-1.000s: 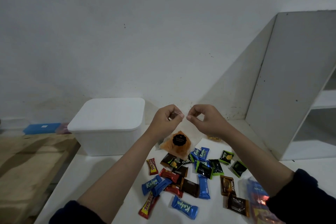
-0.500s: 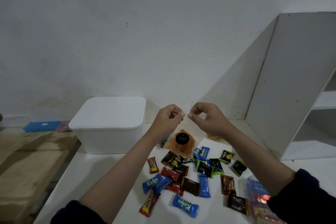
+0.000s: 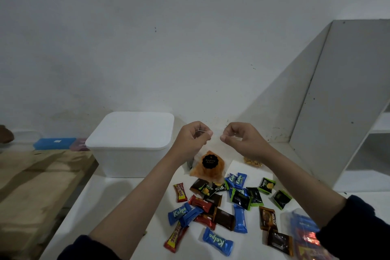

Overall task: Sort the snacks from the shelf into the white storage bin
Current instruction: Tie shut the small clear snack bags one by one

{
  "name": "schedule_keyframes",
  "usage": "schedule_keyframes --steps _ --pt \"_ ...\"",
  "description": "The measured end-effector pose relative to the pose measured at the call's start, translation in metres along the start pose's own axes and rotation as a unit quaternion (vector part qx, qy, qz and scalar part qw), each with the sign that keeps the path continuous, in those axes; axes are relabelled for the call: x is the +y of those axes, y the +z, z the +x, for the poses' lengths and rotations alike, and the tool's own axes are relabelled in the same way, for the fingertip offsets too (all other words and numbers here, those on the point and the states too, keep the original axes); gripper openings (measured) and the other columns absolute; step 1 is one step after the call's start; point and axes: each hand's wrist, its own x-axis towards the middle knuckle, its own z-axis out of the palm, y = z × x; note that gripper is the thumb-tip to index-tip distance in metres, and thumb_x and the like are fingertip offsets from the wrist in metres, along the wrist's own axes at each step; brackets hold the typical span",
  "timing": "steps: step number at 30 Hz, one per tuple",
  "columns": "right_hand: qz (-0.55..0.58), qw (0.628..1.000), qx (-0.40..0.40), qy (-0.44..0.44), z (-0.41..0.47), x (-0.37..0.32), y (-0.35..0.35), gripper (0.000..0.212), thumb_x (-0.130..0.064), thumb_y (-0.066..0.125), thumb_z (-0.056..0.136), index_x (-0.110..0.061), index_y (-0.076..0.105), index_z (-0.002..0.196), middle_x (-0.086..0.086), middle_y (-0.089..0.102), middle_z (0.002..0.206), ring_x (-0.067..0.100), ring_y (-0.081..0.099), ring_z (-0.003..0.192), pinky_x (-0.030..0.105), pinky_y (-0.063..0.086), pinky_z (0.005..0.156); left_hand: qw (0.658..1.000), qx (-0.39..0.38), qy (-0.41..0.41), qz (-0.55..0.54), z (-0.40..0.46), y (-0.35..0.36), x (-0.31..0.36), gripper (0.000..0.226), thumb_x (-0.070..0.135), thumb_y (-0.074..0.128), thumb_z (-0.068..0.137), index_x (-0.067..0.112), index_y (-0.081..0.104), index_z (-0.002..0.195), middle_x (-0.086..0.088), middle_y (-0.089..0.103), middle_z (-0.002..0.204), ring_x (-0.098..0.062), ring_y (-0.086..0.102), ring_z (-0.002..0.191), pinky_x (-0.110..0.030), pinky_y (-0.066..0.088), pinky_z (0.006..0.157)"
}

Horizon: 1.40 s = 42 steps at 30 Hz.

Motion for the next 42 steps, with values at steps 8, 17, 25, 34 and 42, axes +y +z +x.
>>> schedule_keyframes --steps 8,17,25,34,42 --pt "0.112 0.994 -0.004 0.01 0.01 0.003 0.009 0.017 -0.012 0.07 0.083 -0.011 0.063 0.068 -0.002 0.062 0.067 0.014 0.058 0.07 0.039 0.046 0.078 0.998 0.019 -0.011 -0.062 -0.003 -0.016 -0.002 0.016 0.004 0.059 0.09 0.013 0.064 0.078 -0.003 0.065 0.072 0.002 0.058 0.058 -0.008 0.043 0.057" --pt "0.214 0.974 0.026 0.068 0.012 0.01 0.016 0.016 -0.005 0.07 0.081 0.006 0.062 0.074 0.016 0.061 0.073 0.019 0.058 0.069 0.021 0.05 0.068 0.995 0.055 -0.027 -0.085 -0.001 -0.024 -0.009 0.015 0.003 0.059 0.089 0.008 0.064 0.076 -0.005 0.065 0.072 0.002 0.057 0.057 -0.008 0.043 0.057" --pt "0.235 0.967 0.048 0.081 0.013 0.006 0.018 0.016 -0.006 0.07 0.081 -0.006 0.06 0.069 0.008 0.066 0.069 0.013 0.065 0.067 0.014 0.048 0.064 0.989 0.042 -0.06 -0.127 -0.001 -0.031 -0.014 0.014 0.013 0.061 0.089 0.015 0.072 0.081 0.005 0.072 0.073 -0.008 0.061 0.069 -0.024 0.044 0.072" --pt "0.259 0.958 0.071 0.105 0.012 0.011 0.021 0.023 -0.002 0.073 0.076 -0.001 0.055 0.063 0.012 0.055 0.067 0.009 0.063 0.062 0.013 0.05 0.066 0.984 0.039 -0.075 -0.158 -0.008 -0.036 -0.018 0.016 0.012 0.06 0.089 0.015 0.075 0.084 0.0 0.074 0.077 -0.011 0.061 0.072 -0.028 0.044 0.076" --pt "0.232 0.966 0.026 0.115 0.007 0.0 0.017 0.013 -0.016 0.075 0.074 -0.009 0.065 0.072 0.013 0.069 0.08 0.015 0.066 0.075 0.026 0.047 0.07 0.978 0.043 -0.079 -0.19 -0.01 -0.037 -0.021 0.022 0.017 0.056 0.093 0.019 0.075 0.082 0.002 0.072 0.077 -0.009 0.056 0.068 -0.025 0.041 0.069"
